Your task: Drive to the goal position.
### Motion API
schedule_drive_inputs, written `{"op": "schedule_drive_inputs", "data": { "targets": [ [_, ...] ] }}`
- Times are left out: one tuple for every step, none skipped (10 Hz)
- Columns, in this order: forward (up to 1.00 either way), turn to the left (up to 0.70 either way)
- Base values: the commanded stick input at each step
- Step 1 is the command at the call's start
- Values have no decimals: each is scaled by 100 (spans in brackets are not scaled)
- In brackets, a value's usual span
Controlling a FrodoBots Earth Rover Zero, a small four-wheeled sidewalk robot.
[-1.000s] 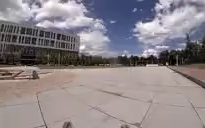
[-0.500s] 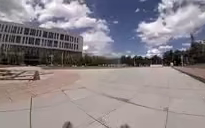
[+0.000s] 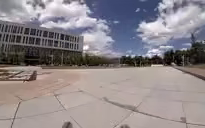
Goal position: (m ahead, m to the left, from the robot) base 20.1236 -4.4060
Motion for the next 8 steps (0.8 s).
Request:
{"op": "schedule_drive_inputs", "data": {
  "targets": [
    [70, 2],
    [70, 2],
    [70, 2],
    [70, 3],
    [70, 2],
    [70, 7],
    [70, 21],
    [70, 35]
  ]
}}
